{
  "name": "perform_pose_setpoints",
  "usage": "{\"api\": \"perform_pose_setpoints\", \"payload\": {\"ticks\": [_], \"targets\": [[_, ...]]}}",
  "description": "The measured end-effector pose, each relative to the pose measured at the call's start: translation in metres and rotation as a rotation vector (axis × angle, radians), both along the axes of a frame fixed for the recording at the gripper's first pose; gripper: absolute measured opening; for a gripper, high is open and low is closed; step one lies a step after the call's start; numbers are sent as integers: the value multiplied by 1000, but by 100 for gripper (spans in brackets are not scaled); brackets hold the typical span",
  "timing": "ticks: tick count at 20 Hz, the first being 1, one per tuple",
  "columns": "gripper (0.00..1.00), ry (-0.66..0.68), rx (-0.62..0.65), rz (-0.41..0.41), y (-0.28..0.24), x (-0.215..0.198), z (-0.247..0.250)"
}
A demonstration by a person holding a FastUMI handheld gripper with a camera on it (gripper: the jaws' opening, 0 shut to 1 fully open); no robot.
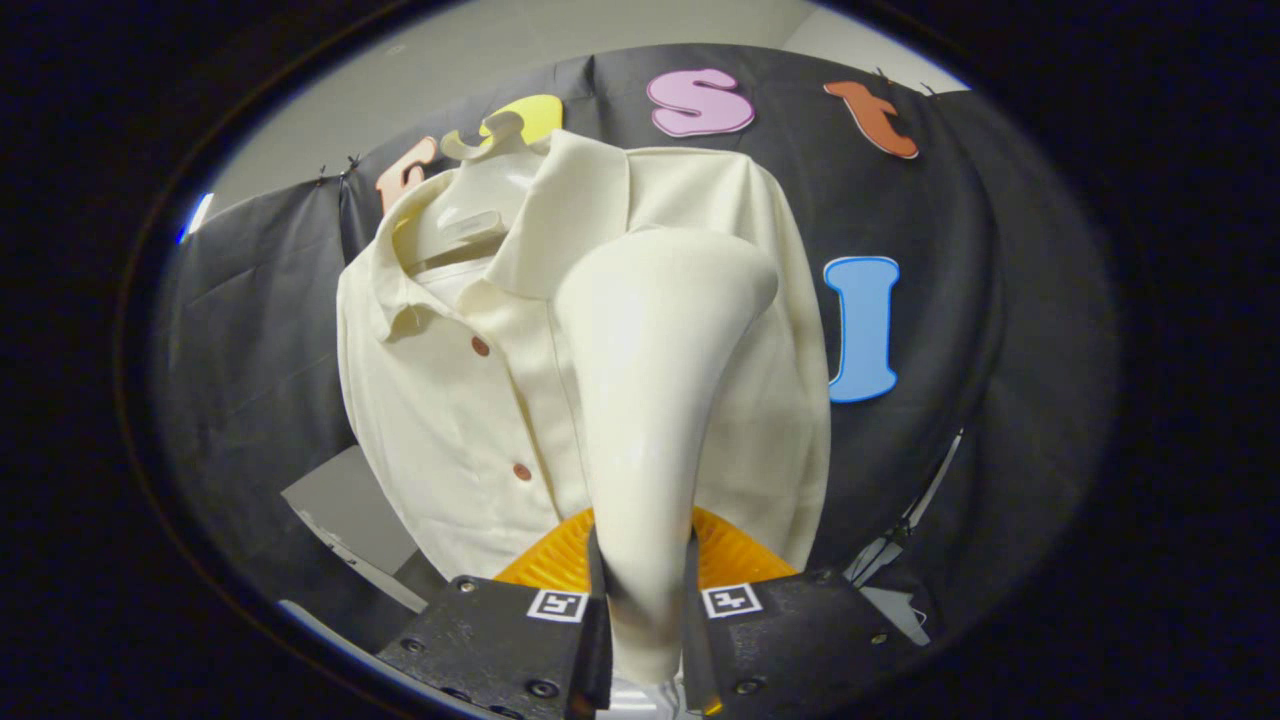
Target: Iron the clothes twice with a garment steamer, once on the left side and once on the right side.
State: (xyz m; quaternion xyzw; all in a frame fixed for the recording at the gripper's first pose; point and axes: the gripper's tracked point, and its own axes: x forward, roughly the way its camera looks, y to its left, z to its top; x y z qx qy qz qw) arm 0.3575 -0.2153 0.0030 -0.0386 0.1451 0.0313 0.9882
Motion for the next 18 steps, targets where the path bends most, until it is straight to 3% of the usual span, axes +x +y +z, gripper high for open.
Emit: {"api": "perform_pose_setpoints", "payload": {"ticks": [8,18], "targets": [[27,75,39,9,-19,-7,-64],[28,234,53,-49,-61,-35,-192]]}}
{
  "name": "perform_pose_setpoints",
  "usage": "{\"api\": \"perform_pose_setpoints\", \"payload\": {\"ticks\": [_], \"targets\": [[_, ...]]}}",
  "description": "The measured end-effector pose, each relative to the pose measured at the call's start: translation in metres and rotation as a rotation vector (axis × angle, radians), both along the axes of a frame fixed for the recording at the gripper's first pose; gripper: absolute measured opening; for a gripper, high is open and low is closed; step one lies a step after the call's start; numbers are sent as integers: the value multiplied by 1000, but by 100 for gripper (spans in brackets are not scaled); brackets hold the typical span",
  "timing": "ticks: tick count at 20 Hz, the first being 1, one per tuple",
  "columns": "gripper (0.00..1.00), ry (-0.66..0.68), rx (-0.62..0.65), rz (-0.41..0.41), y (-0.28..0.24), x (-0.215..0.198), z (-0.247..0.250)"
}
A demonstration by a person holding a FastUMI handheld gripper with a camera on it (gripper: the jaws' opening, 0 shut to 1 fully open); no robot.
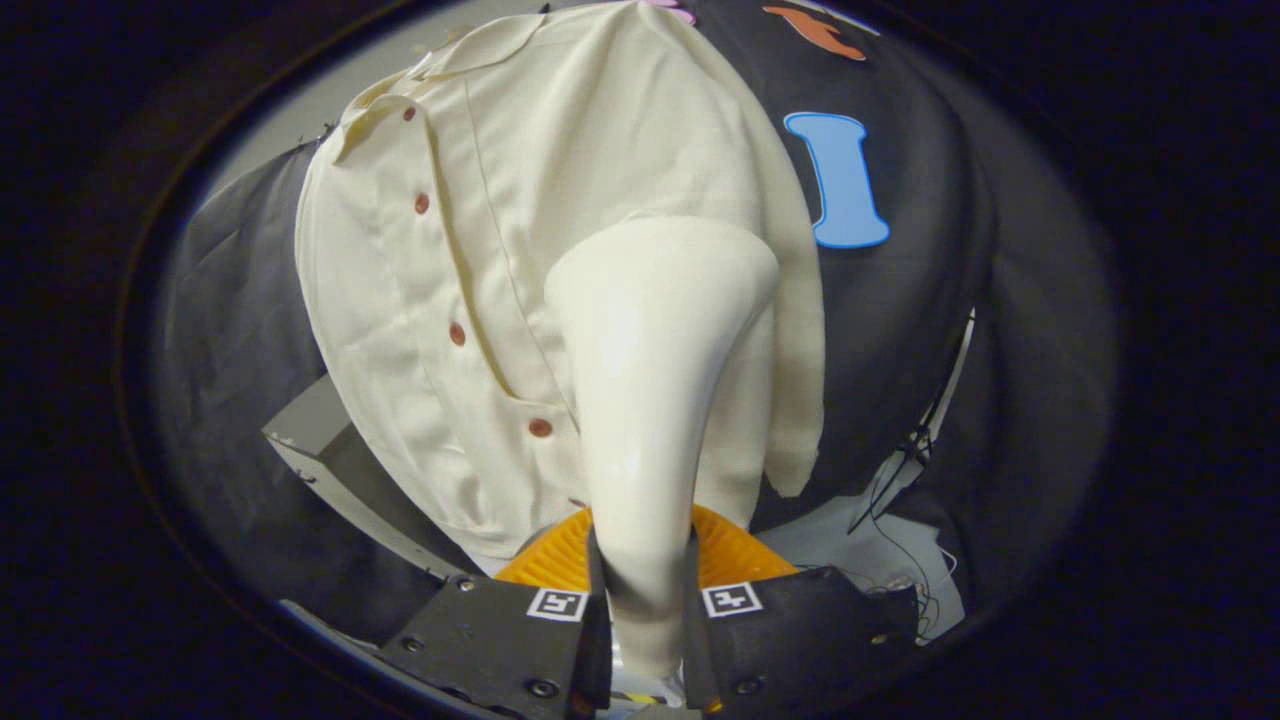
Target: Iron the clothes twice with a garment steamer, once on the left side and once on the right side.
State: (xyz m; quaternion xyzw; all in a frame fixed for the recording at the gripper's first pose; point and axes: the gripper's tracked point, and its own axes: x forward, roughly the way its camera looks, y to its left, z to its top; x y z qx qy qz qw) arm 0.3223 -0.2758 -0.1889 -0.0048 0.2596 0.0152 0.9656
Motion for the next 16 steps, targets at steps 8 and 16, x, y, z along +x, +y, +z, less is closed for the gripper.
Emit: {"api": "perform_pose_setpoints", "payload": {"ticks": [8,16], "targets": [[28,110,46,-52,-21,-26,-93],[28,256,80,-98,-31,-58,-188]]}}
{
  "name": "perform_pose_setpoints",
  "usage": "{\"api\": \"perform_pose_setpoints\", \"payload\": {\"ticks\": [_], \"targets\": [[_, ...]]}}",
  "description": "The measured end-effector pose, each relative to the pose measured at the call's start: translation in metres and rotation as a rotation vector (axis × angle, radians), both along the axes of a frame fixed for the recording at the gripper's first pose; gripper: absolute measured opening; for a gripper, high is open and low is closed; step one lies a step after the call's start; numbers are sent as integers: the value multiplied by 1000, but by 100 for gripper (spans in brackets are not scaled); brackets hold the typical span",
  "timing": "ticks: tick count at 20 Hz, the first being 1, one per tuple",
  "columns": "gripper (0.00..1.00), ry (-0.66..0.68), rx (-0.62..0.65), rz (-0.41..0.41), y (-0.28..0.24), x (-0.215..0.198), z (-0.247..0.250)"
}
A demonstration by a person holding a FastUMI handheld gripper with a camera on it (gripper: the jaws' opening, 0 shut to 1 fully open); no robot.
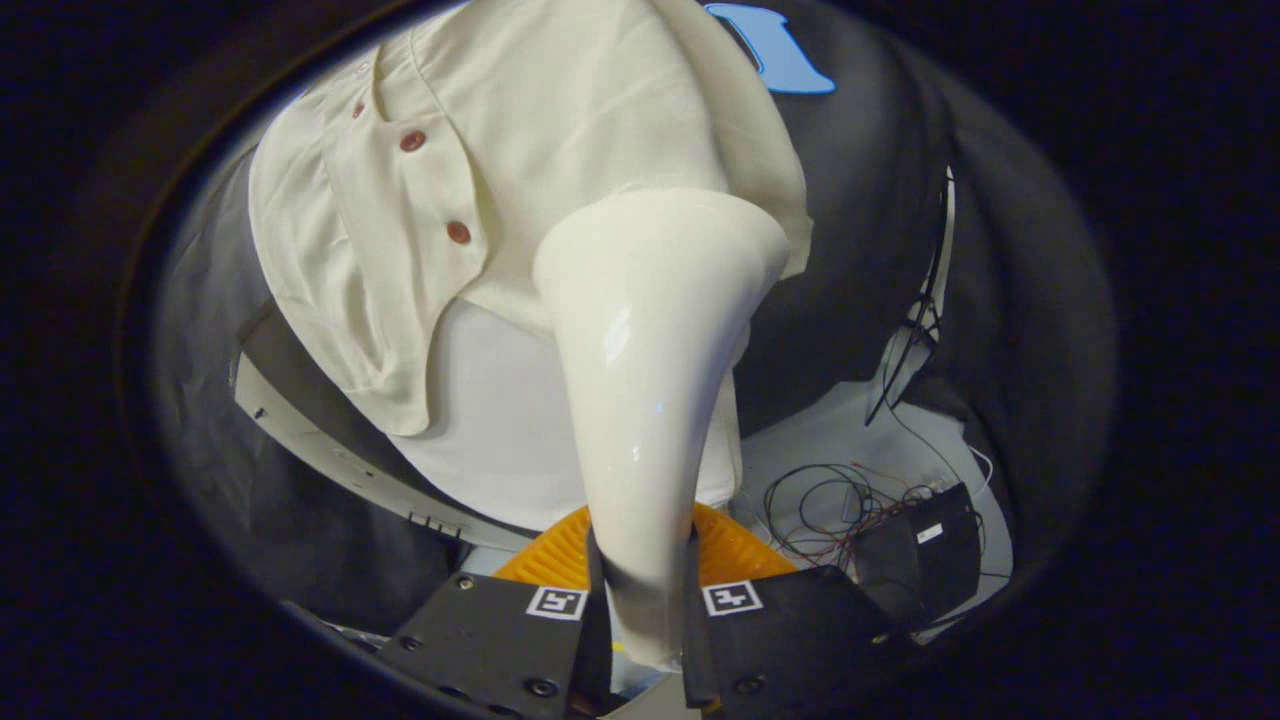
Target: Iron the clothes twice with a garment steamer, once on the left side and once on the right side.
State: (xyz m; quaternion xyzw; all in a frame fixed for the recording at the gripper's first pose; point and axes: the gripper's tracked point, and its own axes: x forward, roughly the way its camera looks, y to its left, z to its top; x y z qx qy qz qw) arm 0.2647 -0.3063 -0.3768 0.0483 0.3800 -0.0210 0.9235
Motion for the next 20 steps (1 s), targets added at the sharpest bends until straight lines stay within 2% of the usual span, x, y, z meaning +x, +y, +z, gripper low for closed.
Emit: {"api": "perform_pose_setpoints", "payload": {"ticks": [5,13,20], "targets": [[28,53,23,-20,2,-16,-39],[28,82,31,-85,11,-36,-70],[28,2,-18,-120,76,-71,-27]]}}
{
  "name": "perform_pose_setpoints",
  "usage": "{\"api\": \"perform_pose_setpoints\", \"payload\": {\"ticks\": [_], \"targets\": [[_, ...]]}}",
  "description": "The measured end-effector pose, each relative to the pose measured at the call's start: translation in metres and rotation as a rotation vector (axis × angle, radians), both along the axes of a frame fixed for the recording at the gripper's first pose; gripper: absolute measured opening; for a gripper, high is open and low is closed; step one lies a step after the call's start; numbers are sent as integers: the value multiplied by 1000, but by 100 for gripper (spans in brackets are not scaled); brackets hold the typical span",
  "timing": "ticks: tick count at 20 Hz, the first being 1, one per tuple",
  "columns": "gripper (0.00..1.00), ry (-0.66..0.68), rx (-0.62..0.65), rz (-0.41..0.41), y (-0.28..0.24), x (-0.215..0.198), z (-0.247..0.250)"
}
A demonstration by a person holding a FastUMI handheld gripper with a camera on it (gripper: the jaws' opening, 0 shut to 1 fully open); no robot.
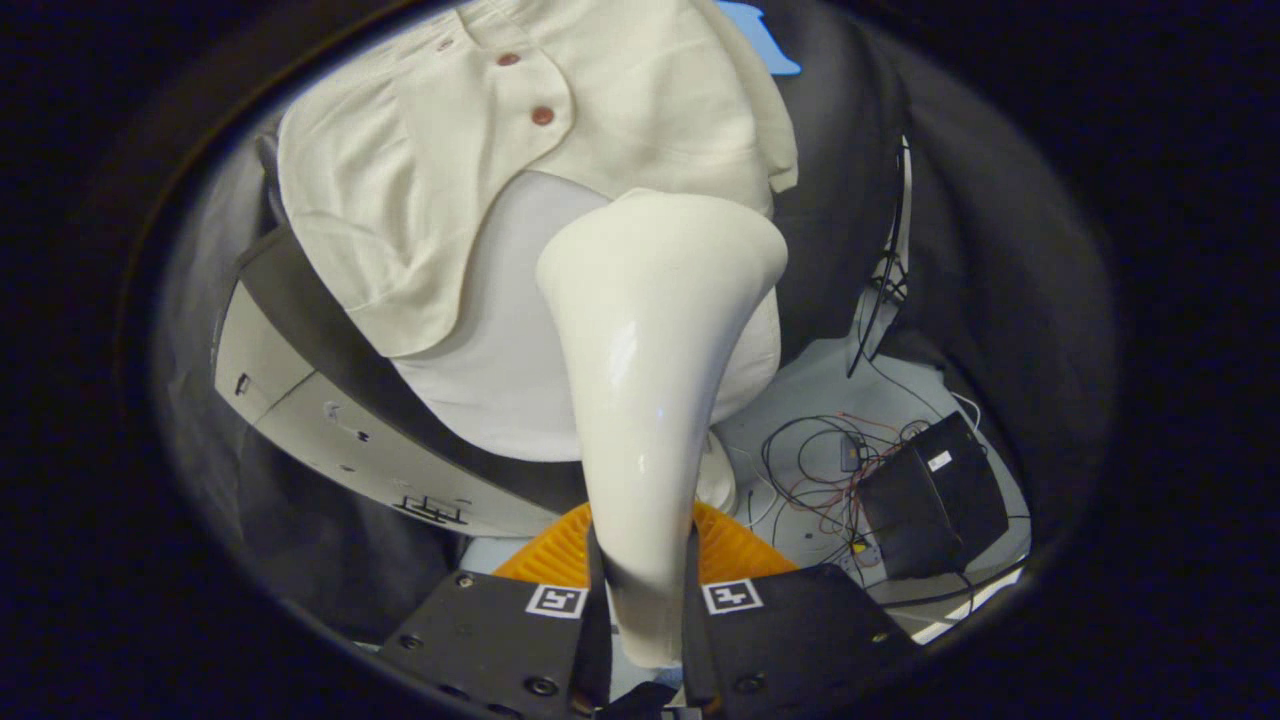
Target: Iron the clothes twice with a garment steamer, once on the left side and once on the right side.
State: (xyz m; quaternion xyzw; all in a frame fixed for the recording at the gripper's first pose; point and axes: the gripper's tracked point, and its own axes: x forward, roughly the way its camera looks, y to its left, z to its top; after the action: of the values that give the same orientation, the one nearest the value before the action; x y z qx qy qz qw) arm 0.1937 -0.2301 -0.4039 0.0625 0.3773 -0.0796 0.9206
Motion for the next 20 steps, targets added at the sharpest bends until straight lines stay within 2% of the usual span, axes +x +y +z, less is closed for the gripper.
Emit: {"api": "perform_pose_setpoints", "payload": {"ticks": [7,13,20], "targets": [[28,-143,-44,-6,88,-33,83],[28,-251,-88,-19,142,-46,147],[28,-429,-216,37,203,-60,240]]}}
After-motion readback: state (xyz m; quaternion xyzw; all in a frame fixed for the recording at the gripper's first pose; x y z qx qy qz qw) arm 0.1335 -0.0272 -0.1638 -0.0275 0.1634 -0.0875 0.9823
